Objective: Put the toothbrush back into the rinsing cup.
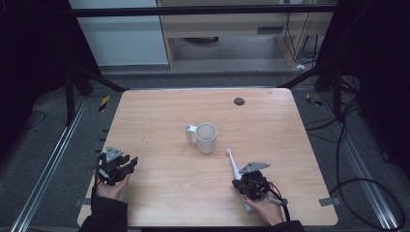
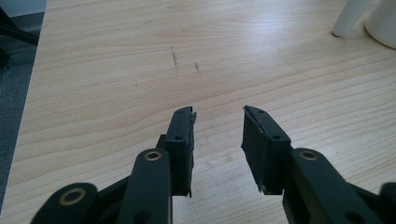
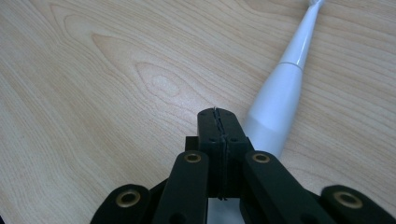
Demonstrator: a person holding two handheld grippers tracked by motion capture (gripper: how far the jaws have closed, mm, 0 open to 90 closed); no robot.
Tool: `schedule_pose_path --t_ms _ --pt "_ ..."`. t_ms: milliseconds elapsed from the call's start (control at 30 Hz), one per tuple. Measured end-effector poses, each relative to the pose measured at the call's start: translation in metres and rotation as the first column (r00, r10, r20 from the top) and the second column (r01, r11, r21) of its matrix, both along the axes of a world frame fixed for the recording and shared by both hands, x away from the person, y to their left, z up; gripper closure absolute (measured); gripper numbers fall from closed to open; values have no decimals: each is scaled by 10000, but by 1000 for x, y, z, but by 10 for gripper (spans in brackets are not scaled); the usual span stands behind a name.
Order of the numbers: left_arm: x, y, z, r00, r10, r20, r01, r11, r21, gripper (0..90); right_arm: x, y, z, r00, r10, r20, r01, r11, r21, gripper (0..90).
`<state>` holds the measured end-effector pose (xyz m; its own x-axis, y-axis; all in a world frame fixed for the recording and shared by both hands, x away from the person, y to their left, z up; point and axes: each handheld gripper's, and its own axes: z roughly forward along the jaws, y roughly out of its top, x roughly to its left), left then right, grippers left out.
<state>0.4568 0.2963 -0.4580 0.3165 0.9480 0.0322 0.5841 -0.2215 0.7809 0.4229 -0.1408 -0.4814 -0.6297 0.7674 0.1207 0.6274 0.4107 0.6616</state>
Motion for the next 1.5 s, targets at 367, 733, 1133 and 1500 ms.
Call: schedule_pose_path --t_ms 367,733,1133,1500 --pt "0 -1 0 10000 -38 -14 38 10000 27 631 -2 -3 0 10000 -58 -68 58 10000 -31 900" --pt "1 -1 -1 9999 -118 -33 118 9999 3 617 -1 -4 12 9996 -240 128 237 9993 285 877" --pt "4 -3 -5 9995 -283 -132 287 9991 305 561 13 -17 44 9906 -1275 505 1267 9918 182 813" --pt "6 -5 -8 9993 -348 -162 357 9977 575 503 29 -9 52 9915 -1297 -114 1293 9911 -326 670"
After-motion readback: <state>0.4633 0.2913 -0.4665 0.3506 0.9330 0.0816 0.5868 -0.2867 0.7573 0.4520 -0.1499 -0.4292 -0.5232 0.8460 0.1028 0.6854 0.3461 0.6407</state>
